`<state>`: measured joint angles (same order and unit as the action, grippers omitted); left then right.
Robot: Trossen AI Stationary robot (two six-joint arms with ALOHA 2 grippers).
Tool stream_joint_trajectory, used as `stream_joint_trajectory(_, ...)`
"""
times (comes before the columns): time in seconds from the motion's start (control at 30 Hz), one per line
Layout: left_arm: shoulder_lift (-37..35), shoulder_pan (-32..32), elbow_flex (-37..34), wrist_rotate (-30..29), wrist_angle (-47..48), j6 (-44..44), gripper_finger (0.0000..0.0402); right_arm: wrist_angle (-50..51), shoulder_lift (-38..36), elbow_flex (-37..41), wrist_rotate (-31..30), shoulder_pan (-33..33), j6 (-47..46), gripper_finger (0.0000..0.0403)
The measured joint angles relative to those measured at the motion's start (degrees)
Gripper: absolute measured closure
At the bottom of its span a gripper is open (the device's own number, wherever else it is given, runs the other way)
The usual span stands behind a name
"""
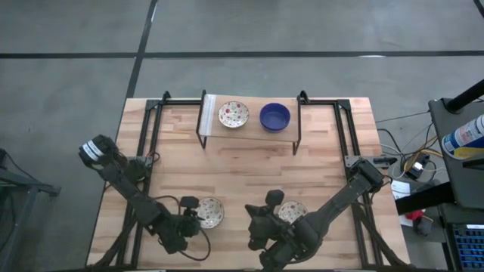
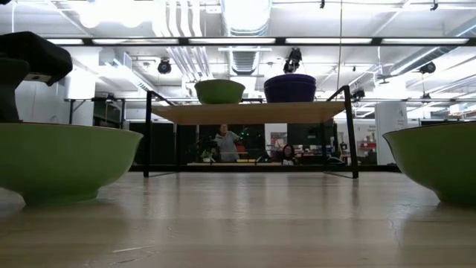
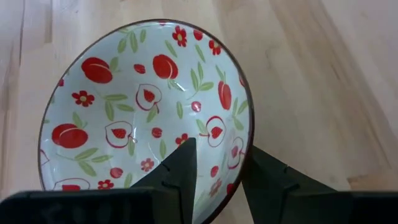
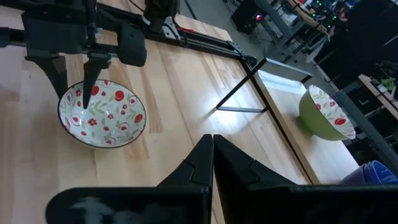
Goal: Pick & Place Mini bowls
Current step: Stack the left red patterned bowl on the red patterned bowl on the shelf
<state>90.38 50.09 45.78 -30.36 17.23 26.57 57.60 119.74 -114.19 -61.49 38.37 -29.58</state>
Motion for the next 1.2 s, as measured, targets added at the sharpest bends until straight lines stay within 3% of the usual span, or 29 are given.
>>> stream_joint_trajectory(0.9, 0.04, 0.00, 1.36, -1.16, 0.93, 0.09, 0.0385, -0.96, 0.00, 0.50, 0.03, -0.02, 0.28, 0.0394)
stream_joint_trajectory(1.2, -0.10, -0.02, 1.57, -1.09, 2.35, 0.02, 0.0392, -0.96, 0.00, 0.55, 0.04, -0.02, 0.24, 0.0394)
